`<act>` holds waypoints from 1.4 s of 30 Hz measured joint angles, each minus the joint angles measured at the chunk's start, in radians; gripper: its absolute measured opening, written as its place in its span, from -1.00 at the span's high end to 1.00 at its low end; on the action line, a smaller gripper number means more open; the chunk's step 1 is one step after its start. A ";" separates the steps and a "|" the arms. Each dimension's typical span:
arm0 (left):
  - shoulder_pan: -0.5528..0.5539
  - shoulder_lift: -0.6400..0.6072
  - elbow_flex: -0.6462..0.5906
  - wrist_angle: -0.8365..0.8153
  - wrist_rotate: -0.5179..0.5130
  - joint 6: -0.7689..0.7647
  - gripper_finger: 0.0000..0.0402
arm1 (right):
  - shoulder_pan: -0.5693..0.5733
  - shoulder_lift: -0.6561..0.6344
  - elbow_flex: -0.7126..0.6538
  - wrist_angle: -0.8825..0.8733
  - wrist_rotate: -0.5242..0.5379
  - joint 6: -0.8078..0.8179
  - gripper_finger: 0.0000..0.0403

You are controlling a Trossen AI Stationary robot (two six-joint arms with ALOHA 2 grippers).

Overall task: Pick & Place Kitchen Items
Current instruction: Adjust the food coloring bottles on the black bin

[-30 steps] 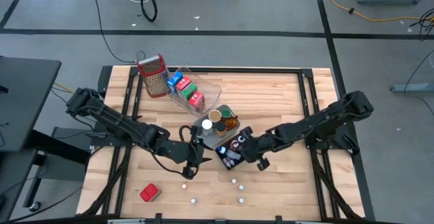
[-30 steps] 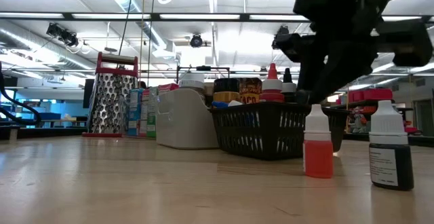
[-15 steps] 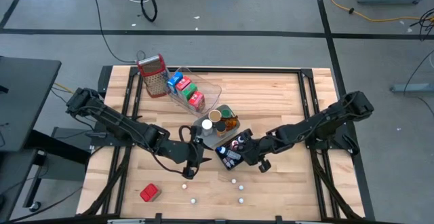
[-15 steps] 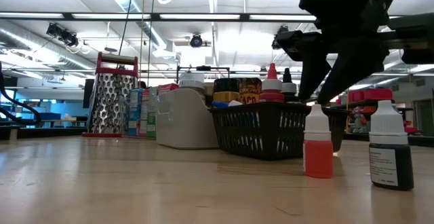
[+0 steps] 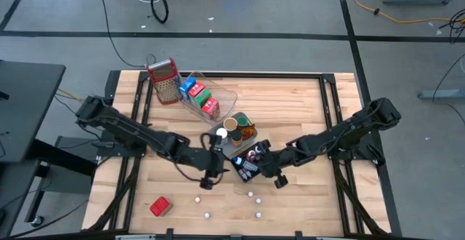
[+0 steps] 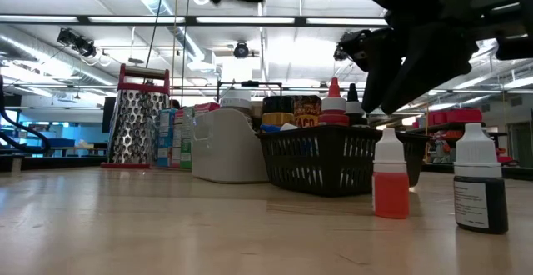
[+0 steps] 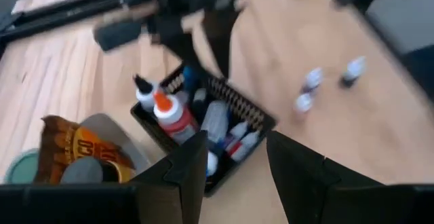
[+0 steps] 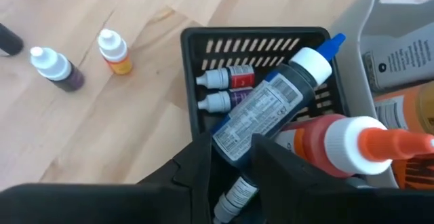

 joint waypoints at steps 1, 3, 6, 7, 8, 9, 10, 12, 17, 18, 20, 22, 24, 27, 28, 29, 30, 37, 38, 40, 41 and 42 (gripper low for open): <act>0.010 0.026 -0.001 0.013 -0.002 0.016 0.20 | 0.003 0.000 0.000 0.001 0.000 0.000 0.44; 0.031 0.070 -0.001 0.013 -0.002 0.029 0.20 | 0.006 0.000 0.000 0.003 0.000 0.003 0.45; 0.058 0.128 0.003 0.032 0.034 0.026 0.19 | 0.010 0.000 0.000 0.003 0.000 0.004 0.47; 0.065 0.140 0.003 0.037 0.051 0.020 0.18 | 0.012 0.000 0.000 0.003 0.000 0.004 0.48; 0.072 0.153 0.002 0.044 0.067 0.014 0.16 | 0.012 0.000 0.000 0.002 0.000 0.004 0.48; 0.080 0.169 0.005 0.076 0.088 0.007 0.15 | 0.012 0.000 0.000 0.004 0.000 0.004 0.49; 0.085 0.182 0.006 0.079 0.106 0.005 0.13 | 0.012 0.000 0.000 0.005 0.000 0.004 0.49; 0.095 0.210 0.004 0.062 0.127 0.012 0.10 | 0.012 0.000 0.001 0.013 0.000 0.004 0.49; 0.110 0.252 -0.003 0.052 0.085 0.049 0.06 | 0.012 -0.001 0.002 0.015 0.000 0.008 0.49; 0.111 0.262 -0.001 0.072 0.070 0.056 0.05 | 0.012 -0.001 0.002 0.016 0.000 0.007 0.49; 0.117 0.268 -0.003 0.052 0.045 0.073 0.05 | 0.012 -0.001 0.002 0.018 0.000 0.007 0.49; 0.124 0.274 -0.003 0.070 0.049 0.075 0.06 | 0.012 -0.001 0.002 0.023 0.000 0.007 0.49; 0.135 0.275 -0.002 0.057 0.068 0.075 0.07 | 0.012 -0.001 0.002 0.026 0.000 0.007 0.49; 0.155 0.276 -0.002 0.040 0.109 0.069 0.09 | 0.012 -0.001 0.002 0.034 0.000 0.005 0.50; 0.158 0.276 -0.002 0.033 0.111 0.069 0.10 | 0.012 -0.001 0.002 0.034 0.000 0.004 0.50; 0.162 0.276 -0.002 0.025 0.111 0.069 0.11 | 0.012 -0.001 0.002 0.035 0.000 0.004 0.50; 0.166 0.276 -0.002 0.025 0.113 0.071 0.13 | 0.012 -0.001 0.002 0.036 0.000 0.004 0.50; 0.178 0.276 -0.002 0.015 0.113 0.115 0.30 | 0.012 -0.001 0.002 0.037 0.000 0.004 0.50; 0.179 0.276 -0.002 0.016 0.112 0.124 0.34 | 0.012 -0.001 0.002 0.037 0.000 0.004 0.50; 0.179 0.276 -0.002 0.020 0.111 0.146 0.40 | 0.012 -0.001 0.002 0.037 0.000 0.004 0.50; 0.179 0.276 -0.002 0.023 0.111 0.157 0.43 | 0.011 -0.001 0.002 0.037 0.000 0.004 0.50; 0.179 0.276 -0.002 0.025 0.110 0.167 0.46 | 0.011 -0.001 0.002 0.037 0.000 0.004 0.50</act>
